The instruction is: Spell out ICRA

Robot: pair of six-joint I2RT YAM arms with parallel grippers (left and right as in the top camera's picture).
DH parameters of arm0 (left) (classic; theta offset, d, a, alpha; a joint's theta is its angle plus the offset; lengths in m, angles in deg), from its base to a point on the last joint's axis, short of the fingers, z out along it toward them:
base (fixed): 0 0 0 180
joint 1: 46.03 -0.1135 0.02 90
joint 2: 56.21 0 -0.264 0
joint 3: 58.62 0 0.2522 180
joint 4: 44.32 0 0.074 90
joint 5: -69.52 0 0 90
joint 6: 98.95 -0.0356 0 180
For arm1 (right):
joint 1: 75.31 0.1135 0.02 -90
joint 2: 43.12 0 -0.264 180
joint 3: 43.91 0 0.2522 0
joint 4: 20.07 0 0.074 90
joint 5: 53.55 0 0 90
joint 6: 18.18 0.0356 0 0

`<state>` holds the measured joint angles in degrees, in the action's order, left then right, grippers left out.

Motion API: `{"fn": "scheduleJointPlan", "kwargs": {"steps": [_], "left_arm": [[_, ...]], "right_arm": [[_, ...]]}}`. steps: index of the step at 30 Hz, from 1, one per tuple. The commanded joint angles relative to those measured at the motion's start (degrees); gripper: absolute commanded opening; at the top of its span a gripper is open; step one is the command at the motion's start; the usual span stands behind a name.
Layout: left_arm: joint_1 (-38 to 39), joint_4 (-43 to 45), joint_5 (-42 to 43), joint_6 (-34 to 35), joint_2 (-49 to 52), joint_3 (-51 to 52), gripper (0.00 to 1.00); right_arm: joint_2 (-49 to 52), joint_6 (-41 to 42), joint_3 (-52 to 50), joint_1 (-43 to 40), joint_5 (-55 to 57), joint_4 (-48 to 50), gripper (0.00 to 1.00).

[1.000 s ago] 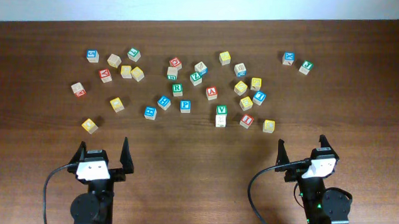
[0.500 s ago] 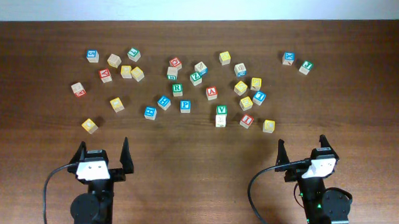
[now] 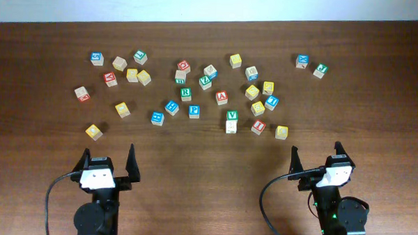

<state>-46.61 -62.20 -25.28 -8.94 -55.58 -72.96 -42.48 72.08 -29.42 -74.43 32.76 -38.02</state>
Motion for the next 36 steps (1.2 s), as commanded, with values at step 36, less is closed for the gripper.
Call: {"fn": "scheduleJointPlan", "kwargs": {"steps": [36], "left_arm": [[-0.33, 35.06, 22.21, 19.74, -0.33, 0.02, 0.99]], "right_arm": [[-0.39, 0.63, -0.42, 0.22, 0.72, -0.11, 0.98]]}}
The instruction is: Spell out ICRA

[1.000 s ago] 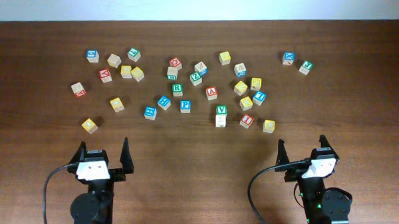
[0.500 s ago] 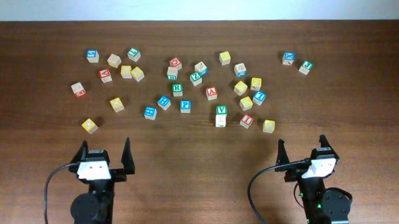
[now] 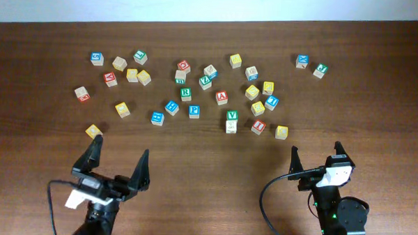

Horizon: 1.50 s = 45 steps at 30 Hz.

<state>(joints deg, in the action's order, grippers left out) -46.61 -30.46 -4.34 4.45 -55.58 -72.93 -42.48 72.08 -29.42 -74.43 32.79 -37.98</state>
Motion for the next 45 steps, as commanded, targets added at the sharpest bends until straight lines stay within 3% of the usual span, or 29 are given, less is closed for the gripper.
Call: {"fn": "scheduleJointPlan", "kwargs": {"steps": [1, 8, 10, 13, 16, 19, 24, 26, 29, 31, 33, 37, 39, 45], "left_arm": [[-0.33, 4.72, 1.25, 6.51, -0.33, -0.28, 0.99], [-0.33, 2.23, 1.22, 6.49, 3.61, -7.37, 0.99], [-0.33, -5.35, 2.80, 6.05, 6.75, -13.09, 0.99], [-0.33, -19.87, 11.72, -5.81, 17.20, -27.43, 0.99], [-0.33, -42.34, 14.53, -16.39, 31.87, -46.34, 0.99], [-0.33, -59.89, 14.56, -19.52, 44.81, -58.97, 0.99], [1.46, -76.63, 14.86, -19.52, 61.33, -72.37, 0.99], [3.54, -78.31, 25.27, -19.50, 66.05, -73.02, 0.99], [4.72, -79.25, 29.11, -18.36, 69.85, -73.00, 0.99], [7.74, -79.19, 24.20, -12.00, 72.52, -73.02, 0.99], [13.14, -80.13, 13.33, -8.11, 74.64, -73.99, 0.99], [22.47, -93.46, -10.03, -2.10, 85.66, -88.35, 0.99], [23.50, -97.15, -12.92, -0.79, 92.43, -94.33, 0.99], [23.74, -98.20, -12.35, 2.43, 104.10, -94.20, 0.99]], "right_arm": [[-0.39, 0.63, -0.42, 0.22, 0.70, -0.15, 0.98], [-0.39, 0.63, -0.42, 0.22, 0.70, -0.15, 0.98], [-0.39, 0.61, -0.42, 0.22, 0.70, -0.15, 0.98], [-0.39, 0.63, -0.42, 0.22, 0.70, -0.15, 0.98], [-0.39, 0.61, -0.42, 0.22, 0.70, -0.15, 0.98], [-0.39, 0.63, -0.42, 0.22, 0.70, -0.15, 0.98], [-0.39, 0.63, -0.42, 0.22, 0.70, -0.15, 0.98], [-0.39, 0.61, -0.42, 0.22, 0.70, -0.15, 0.98], [-0.39, 0.61, -0.42, 0.22, 0.70, -0.15, 0.98], [-0.39, 0.61, -0.42, 0.22, 0.70, -0.15, 0.98], [-0.39, 0.63, -0.42, 0.22, 0.70, -0.15, 0.98], [-0.39, 0.63, -0.42, 0.22, 0.70, -0.15, 0.98], [-0.39, 0.61, -0.42, 0.22, 0.70, -0.15, 0.98], [-0.39, 0.63, -0.42, 0.22, 0.70, -0.15, 0.98]]}}
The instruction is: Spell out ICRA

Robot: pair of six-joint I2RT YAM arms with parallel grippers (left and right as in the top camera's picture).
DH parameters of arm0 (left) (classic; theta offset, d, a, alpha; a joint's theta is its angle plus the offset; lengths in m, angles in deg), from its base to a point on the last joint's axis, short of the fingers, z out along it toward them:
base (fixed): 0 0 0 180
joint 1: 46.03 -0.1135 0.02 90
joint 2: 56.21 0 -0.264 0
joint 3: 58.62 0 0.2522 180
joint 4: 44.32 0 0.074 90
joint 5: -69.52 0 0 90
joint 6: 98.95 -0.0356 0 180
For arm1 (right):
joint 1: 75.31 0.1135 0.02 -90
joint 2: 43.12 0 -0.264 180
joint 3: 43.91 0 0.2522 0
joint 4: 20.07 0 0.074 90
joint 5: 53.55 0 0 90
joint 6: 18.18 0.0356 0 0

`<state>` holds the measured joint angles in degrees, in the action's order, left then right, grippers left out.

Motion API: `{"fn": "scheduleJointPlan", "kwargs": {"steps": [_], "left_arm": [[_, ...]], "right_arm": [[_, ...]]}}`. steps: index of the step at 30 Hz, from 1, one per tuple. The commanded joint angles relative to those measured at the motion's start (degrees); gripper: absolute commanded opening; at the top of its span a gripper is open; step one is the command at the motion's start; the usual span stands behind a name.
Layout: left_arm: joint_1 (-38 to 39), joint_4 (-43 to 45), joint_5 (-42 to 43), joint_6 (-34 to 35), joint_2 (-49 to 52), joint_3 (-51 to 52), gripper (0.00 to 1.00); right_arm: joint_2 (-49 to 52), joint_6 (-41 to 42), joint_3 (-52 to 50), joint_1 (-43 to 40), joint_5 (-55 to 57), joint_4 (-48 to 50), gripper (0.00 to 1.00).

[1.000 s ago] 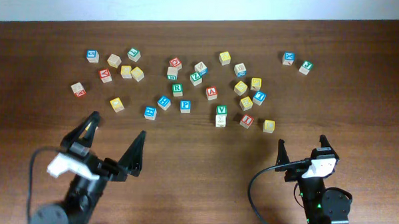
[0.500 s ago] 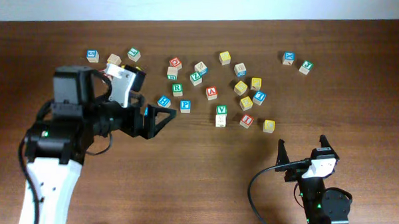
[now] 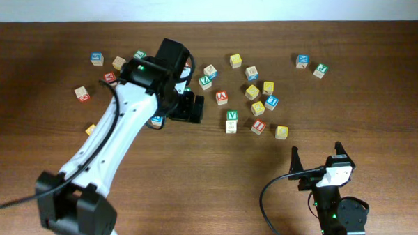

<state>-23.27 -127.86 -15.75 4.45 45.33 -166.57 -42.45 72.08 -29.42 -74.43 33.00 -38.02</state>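
My left arm (image 3: pixel 125 121) reaches across the table, and its left gripper (image 3: pixel 190 108) hangs low over the middle of the block cluster. Its dark body hides the fingertips and the blocks beneath it. A sliver of green (image 3: pixel 187 95) shows at its far edge. To its right lie the red A block (image 3: pixel 222 98), the green V block (image 3: pixel 231 115) and the red I block (image 3: pixel 258 126). My right gripper (image 3: pixel 316 156) rests open near the front right, with nothing between its fingers.
Several letter blocks lie scattered across the far half of the wooden table (image 3: pixel 214 173): a group at far left (image 3: pixel 96 58), yellow and blue ones (image 3: pixel 268 87) right of centre, and two (image 3: pixel 303 61) at far right. A yellow block (image 3: pixel 90 129) peeks out beside the left arm.
My left arm went from the front left edge, gripper wide open, out over the centre of the cluster, covering the green R and blue blocks there. The right arm stayed put.
Both grippers first rested open at the front edge with all blocks untouched. Then the left gripper had tilted up and spread wider at its base. Now it is extended over the green R and blue blocks; no block has visibly moved.
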Motion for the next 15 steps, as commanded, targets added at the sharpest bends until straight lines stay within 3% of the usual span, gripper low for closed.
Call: {"fn": "scheduleJointPlan", "kwargs": {"steps": [1, 7, 11, 14, 15], "left_arm": [[0.39, -0.63, -1.01, 2.43, 4.33, -0.57, 0.99], [0.33, 9.79, -1.22, 2.43, 6.51, -0.57, 0.99], [0.33, 17.20, -8.04, 2.43, 6.51, -0.57, 0.99], [0.33, 18.78, -8.00, 2.58, 6.51, -0.57, 0.99], [0.33, 18.78, -7.93, 7.80, 6.51, -0.57, 0.99]], "right_arm": [[-0.42, 0.63, -0.42, 0.22, 0.48, -0.11, 0.98], [-0.42, 0.63, -0.42, 0.22, 0.48, -0.11, 0.98], [-0.42, 0.63, -0.42, 0.22, 0.48, -0.11, 0.98], [-0.42, 0.61, -0.42, 0.22, 0.48, -0.11, 0.98], [-0.42, 0.61, -0.42, 0.22, 0.48, -0.11, 0.98]]}}
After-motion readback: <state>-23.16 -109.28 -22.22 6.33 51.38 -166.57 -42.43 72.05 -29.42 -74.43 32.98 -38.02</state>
